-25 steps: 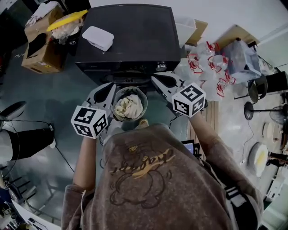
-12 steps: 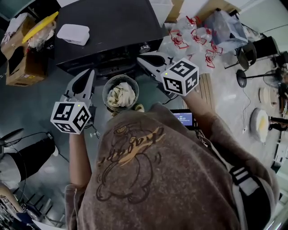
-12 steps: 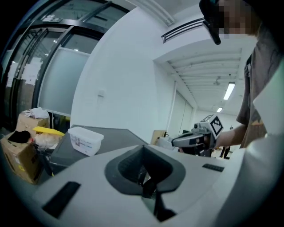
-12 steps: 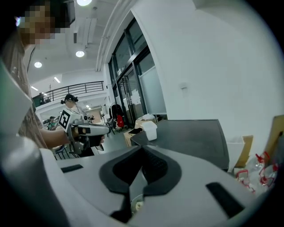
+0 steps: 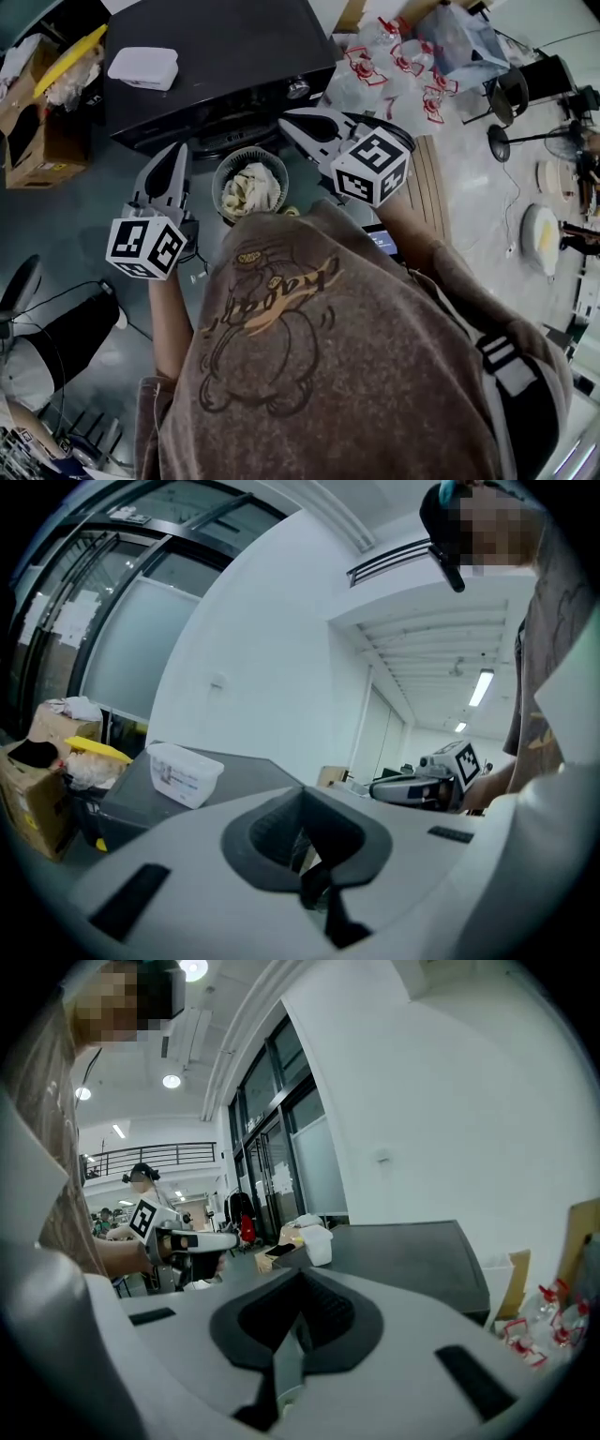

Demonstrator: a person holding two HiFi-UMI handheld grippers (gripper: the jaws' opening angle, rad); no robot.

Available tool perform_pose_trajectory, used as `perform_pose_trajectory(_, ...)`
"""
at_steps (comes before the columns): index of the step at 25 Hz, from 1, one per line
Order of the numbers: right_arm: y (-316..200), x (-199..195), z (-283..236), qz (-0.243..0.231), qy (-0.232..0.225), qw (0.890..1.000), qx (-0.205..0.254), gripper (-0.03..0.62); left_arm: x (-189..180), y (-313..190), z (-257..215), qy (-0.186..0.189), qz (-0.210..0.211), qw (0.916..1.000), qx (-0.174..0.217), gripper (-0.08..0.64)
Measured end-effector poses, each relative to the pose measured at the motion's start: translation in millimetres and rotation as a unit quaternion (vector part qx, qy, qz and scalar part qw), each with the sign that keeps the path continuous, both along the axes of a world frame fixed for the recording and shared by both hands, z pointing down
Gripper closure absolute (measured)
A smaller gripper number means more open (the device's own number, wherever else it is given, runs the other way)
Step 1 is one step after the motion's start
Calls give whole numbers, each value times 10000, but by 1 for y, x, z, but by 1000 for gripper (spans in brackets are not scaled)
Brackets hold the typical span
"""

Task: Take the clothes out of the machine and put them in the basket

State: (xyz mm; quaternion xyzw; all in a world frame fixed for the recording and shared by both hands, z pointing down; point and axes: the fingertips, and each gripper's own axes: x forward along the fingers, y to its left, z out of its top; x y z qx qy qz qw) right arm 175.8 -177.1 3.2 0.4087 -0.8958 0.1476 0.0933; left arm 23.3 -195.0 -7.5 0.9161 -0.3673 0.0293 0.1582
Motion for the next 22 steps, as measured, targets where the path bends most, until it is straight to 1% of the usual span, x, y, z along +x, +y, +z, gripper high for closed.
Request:
perform_pose_trajectory(3, 3, 0, 9, 70, 59, 9999, 46, 597, 1, 4, 8, 98, 22, 9999, 23, 554)
perform_pose_trajectory(11, 2, 3, 29, 442, -39, 9989, 155, 597, 8, 3, 25, 156, 82, 9993, 332, 554)
perform_pose_trajectory(15, 2, 10, 33, 697, -99, 9974, 150, 597, 8, 2, 25, 207, -27, 9992, 352, 554)
perform_pose_trajectory(18, 0, 8, 31, 771, -136, 9967, 202, 597, 7, 1, 22, 225, -101, 9990, 372, 554)
perform_pose_trajectory(22, -5, 6, 29, 848, -295, 9958, 191, 597, 8, -3, 17, 252, -195, 9986, 420, 554)
